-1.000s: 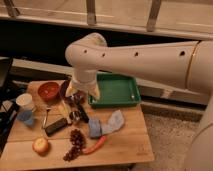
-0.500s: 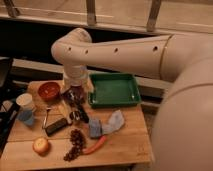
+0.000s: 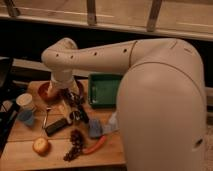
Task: Place fork in plastic cup
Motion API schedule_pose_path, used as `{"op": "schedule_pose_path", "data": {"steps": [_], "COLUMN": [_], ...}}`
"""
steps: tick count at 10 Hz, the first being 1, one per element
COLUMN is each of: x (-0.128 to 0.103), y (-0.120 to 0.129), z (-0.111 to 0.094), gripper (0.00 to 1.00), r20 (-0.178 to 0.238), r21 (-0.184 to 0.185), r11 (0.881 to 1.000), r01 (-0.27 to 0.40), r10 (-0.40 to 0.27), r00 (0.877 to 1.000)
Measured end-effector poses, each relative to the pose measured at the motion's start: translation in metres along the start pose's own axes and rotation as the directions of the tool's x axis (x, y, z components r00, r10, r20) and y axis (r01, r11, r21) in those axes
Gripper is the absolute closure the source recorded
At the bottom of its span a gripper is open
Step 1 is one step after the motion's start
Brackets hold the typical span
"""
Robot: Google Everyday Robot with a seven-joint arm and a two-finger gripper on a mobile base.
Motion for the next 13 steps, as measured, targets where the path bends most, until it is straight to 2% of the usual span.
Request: {"op": "schedule_pose_path", "data": {"steps": [2, 6, 7, 11, 13], "x": [-0.002, -0.015, -0.018, -0.019, -0.018], "y": [0.023, 0.031, 0.037, 0.039, 0.039], "z": [0.023, 0.053, 0.064, 0.066, 0.069], "gripper": [0.20, 0.20, 0.20, 0.20, 0.20], "r20": [-0.001, 0.008, -0.004, -0.007, -0.007], "r21": [-0.036, -0.098, -0.106, -0.107, -0.094], "r11": [0.999, 0.995, 0.994, 0.994, 0.995], "r01": [0.036, 0.032, 0.025, 0.024, 0.020], "r10": [-0.036, -0.031, -0.025, -0.025, -0.021], "r00": [0.999, 0.999, 1.000, 1.000, 1.000]}}
